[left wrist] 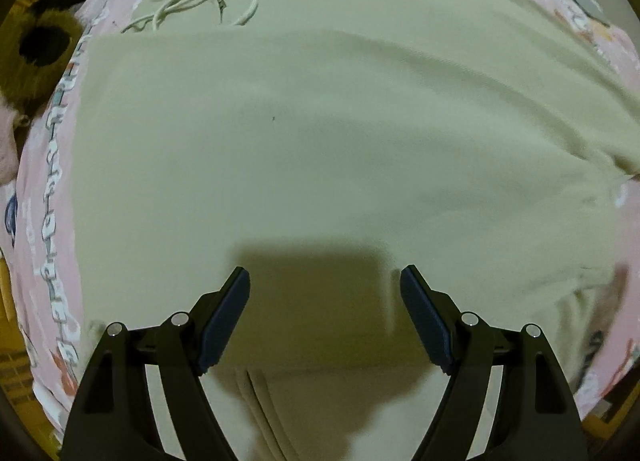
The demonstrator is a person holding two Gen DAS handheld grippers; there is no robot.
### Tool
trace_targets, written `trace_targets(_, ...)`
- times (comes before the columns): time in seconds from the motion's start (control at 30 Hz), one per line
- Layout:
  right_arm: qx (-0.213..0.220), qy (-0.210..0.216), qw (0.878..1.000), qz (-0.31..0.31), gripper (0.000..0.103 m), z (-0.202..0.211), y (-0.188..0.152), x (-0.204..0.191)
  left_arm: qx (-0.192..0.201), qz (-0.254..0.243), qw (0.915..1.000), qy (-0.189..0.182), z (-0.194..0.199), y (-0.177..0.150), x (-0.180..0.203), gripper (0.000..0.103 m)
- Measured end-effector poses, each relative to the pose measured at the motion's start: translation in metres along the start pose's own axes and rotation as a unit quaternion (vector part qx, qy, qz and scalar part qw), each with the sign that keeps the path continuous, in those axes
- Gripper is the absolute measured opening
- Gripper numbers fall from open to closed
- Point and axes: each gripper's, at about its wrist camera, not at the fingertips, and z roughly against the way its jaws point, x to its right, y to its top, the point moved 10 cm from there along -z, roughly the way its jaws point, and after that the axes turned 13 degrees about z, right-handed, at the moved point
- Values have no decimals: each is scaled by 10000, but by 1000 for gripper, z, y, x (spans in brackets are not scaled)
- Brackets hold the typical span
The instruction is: Fold large clothes
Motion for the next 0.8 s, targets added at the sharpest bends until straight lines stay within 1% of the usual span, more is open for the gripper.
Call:
trace_targets(0.07,-121,327,9993,166,11,-14,-1,-27,-30,51,10000,-71,12,-8,0,75)
trace_targets(0.1,-276,320,9986,308,10,-27,-4,-38,-38,60,9999,-93,17,-11,-1,75)
trace_targets(0.17,-622,-10,9965,558,10,-55,-15,-45,-50,28,9999,-132,27,-19,-4,74)
trace_targets(0.2,-859,-237,9943,579,10,-73,-24,-42,-44,-3,9999,-149,32,-23,-5,74)
trace_targets(0.23,-965,-354,9933,533,10,-83,-30,-39,-37,-38,9999,-154,35,-25,-6,74)
trace_targets(0.27,-1123,-617,9903,546,6,-95,-39,-32,-18,-102,9998,-159,39,-28,-9,74)
trace_targets(0.33,-1183,-903,9865,683,2,-109,-47,-22,19,-180,9996,-198,44,-31,-15,74)
trace_targets(0.47,-1220,-1243,9801,955,2,-115,-47,-26,59,-197,9993,-324,50,-32,-23,74)
trace_targets(0.53,-1203,-1404,9767,1088,2,-111,-47,-33,32,-154,9991,-384,53,-32,-31,74)
trace_targets(0.57,-1146,-1383,9781,1055,2,-105,-46,-38,15,-155,9990,-409,56,-27,-34,74)
trace_targets(0.7,-611,-1123,9901,586,3,-57,-42,-44,82,-349,9981,-497,71,-28,-33,74)
trace_targets(0.8,-159,-1042,9931,506,3,-8,-41,-55,186,-534,9968,-571,92,-29,-29,74)
